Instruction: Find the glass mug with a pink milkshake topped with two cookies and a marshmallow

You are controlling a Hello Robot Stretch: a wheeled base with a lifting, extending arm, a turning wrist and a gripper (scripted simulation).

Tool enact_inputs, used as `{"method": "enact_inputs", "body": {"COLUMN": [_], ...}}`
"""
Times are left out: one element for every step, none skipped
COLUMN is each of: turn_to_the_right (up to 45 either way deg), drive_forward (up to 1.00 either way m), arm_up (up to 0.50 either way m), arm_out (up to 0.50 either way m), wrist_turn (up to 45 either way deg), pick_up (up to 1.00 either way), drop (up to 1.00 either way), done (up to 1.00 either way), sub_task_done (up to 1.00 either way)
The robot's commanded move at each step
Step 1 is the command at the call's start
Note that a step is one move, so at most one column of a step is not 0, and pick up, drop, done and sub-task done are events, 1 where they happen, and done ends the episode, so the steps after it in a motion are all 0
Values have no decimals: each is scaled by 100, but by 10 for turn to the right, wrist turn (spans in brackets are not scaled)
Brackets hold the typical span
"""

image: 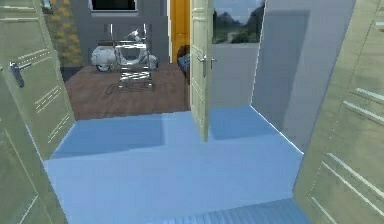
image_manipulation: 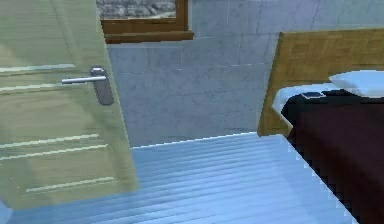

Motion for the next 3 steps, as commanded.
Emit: {"method": "enact_inputs", "body": {"turn_to_the_right": [-180, 0, -60], "drive_forward": [0, 100, 0], "arm_up": [0, 0, 0], "arm_out": [0, 0, 0], "wrist_turn": [0, 0, 0], "pick_up": [0, 0, 0], "drop": [0, 0, 0], "done": [0, 0, 0], "sub_task_done": [0, 0, 0]}}
